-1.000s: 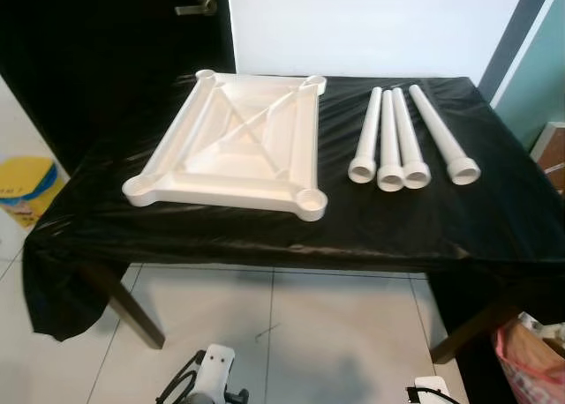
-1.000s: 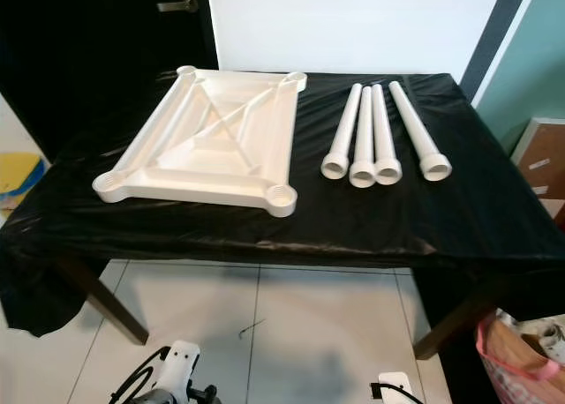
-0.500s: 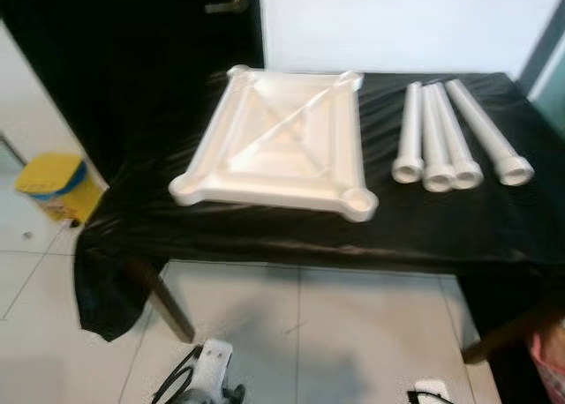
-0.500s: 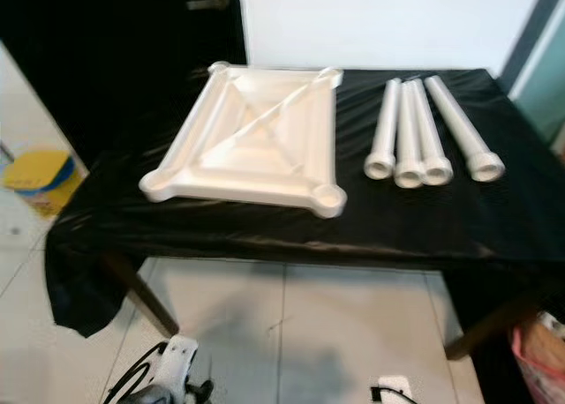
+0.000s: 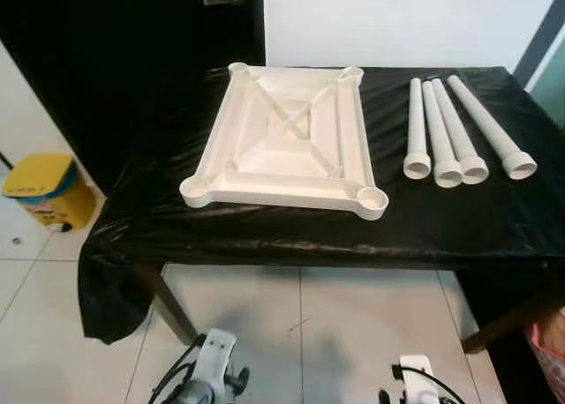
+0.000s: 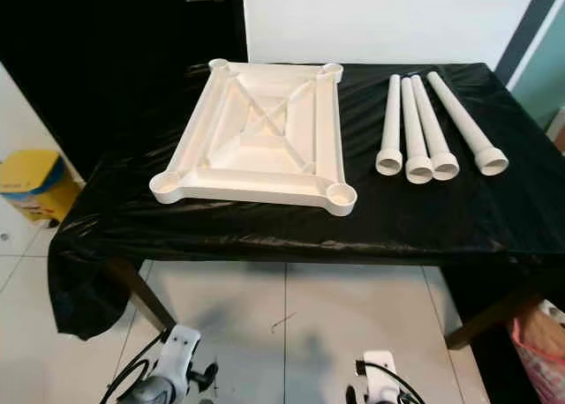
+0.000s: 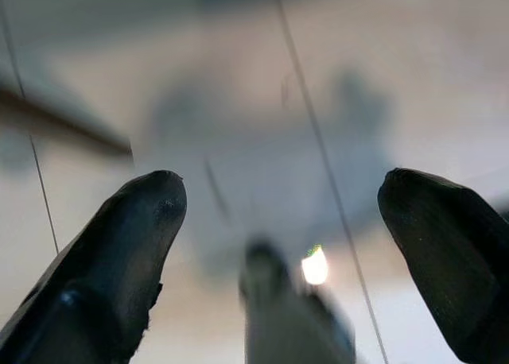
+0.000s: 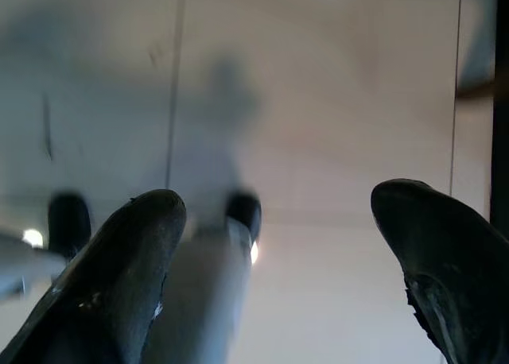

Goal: Building children table

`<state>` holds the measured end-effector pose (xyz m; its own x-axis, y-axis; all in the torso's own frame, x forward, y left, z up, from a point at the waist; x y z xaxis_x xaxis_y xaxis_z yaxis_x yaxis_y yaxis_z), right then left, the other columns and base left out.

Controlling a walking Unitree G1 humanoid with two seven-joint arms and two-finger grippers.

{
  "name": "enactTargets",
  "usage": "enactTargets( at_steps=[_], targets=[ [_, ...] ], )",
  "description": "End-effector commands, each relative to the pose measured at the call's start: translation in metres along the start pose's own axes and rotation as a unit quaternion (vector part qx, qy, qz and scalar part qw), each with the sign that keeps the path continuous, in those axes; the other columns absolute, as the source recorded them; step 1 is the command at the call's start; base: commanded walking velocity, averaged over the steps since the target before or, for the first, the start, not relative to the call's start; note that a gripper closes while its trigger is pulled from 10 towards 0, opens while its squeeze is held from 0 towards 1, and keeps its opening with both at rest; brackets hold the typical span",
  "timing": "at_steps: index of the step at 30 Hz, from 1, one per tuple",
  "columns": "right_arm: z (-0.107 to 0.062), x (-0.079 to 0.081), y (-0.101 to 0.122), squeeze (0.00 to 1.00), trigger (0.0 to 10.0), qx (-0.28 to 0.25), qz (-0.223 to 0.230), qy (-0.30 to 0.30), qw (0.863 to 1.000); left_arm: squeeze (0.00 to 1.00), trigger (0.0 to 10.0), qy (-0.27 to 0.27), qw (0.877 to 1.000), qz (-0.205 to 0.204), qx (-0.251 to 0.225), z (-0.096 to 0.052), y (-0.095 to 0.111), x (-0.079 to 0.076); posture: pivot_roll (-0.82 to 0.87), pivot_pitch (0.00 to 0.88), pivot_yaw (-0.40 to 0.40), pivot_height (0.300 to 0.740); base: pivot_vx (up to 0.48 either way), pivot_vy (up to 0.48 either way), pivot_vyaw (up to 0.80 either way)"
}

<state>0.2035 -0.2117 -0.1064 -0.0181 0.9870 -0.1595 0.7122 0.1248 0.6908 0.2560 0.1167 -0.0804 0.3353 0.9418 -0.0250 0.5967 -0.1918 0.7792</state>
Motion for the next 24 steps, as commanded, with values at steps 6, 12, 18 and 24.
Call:
enactTargets(
  at_steps=[6,12,18,24],
  targets=[
    [0.002,0.007,0.04,1.0,10.0,-0.107,-0.01,0.034,0.994,1.0,10.0,-0.11,0.985,0.044,-0.125,-0.001,0.05,-0.022,0.0,0.0,0.037,0.74,0.0,0.0,0.0],
    [-0.002,0.011,0.06,1.0,10.0,-0.166,-0.03,0.055,0.984,0.91,10.0,-0.139,0.973,0.084,-0.164,-0.005,0.065,-0.027,0.0,0.0,0.036,0.74,0.0,0.0,0.0],
    [-0.016,0.012,0.082,0.0,10.0,-0.251,-0.085,0.102,0.959,0.0,10.0,-0.199,0.946,0.144,-0.212,-0.022,0.074,-0.031,-0.01,0.0,0.038,0.74,0.0,0.0,0.0],
    [-0.036,0.007,0.112,0.0,10.0,-0.341,-0.126,0.115,0.925,0.0,10.0,-0.227,0.927,0.178,-0.241,-0.04,0.074,-0.03,-0.01,0.0,0.04,0.74,0.0,0.0,0.0]
  ],
)
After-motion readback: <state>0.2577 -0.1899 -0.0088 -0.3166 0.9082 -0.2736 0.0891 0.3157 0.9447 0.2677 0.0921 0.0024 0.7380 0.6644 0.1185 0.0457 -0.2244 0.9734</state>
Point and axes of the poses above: a point about 5 cm out from each wrist's last joint towards the gripper, its own z axis pointing out of the wrist towards the gripper, its own y axis along the axis of the wrist's last joint, x = y × z, the point moved 4 cm from there along z, pointing out of the wrist towards the gripper, and after that the axes turned 2 degrees about -z, right-handed, at the moved point
